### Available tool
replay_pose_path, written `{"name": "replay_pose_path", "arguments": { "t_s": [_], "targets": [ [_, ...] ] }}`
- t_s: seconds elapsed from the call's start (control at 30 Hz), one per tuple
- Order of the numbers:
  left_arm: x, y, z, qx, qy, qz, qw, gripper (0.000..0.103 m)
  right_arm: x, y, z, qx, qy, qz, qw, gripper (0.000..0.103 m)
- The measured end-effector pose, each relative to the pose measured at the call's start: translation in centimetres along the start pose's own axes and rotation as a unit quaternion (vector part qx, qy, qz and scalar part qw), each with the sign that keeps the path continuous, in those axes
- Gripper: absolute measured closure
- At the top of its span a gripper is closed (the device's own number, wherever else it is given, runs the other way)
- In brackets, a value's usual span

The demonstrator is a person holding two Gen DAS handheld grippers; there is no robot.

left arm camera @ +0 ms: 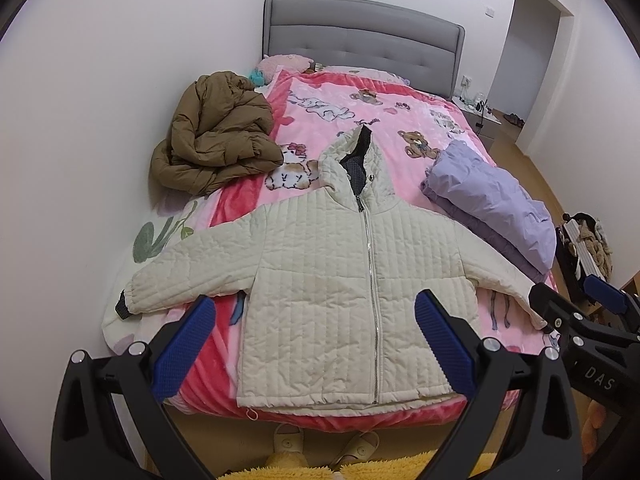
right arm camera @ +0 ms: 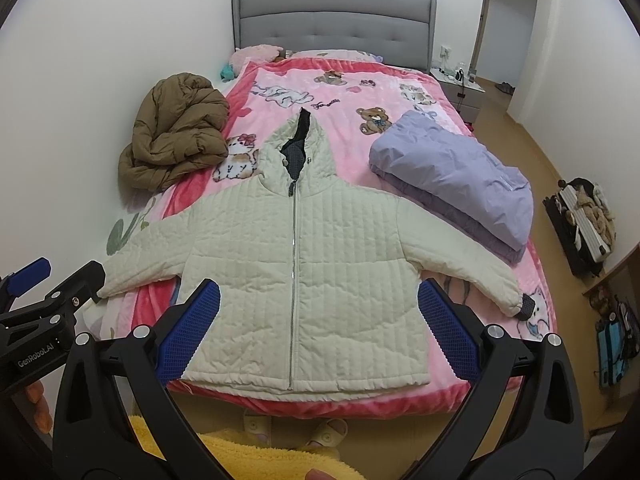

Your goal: Fold large clothes

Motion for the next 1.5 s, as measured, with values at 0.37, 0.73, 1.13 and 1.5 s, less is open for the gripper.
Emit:
{"name": "replay_pose_path", "arguments": {
  "t_s": [0.37,0.73,1.13,1.5],
  "targets": [
    [0.2,-0.5,-0.4,0.007,-0.006,0.008,0.9999,0.005,-0.2,-0.8,-1.2,0.014,-0.018,0.008,1.000,0.008],
    [-0.5,-5.8,-3.7,0.046,-0.090,0.015,0.9948,0.005,1.0,-5.0,-7.6,0.011,-0.186,-0.017,0.982,0.008],
    [3.5,-16.5,-21.2,0.164,-0.249,0.013,0.9544,0.005,14.0,-16.7,-31.7,0.020,-0.539,-0.009,0.842,0.008],
    [9.2,-25.7,-33.4,0.163,-0.275,0.059,0.9456,0.005,23.6,-27.0,-47.0,0.024,-0.700,-0.012,0.714,0.008]
  ]
}}
Point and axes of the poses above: each gripper's, at about its wrist camera, not at the fingertips, and y roughly against the way its jaws point, z to its left, x to its underside, the point moved 4 cm from there along -y, roughly the way its jaws point, and after that the axes turned 7 degrees about -z, right-handed, at the moved point
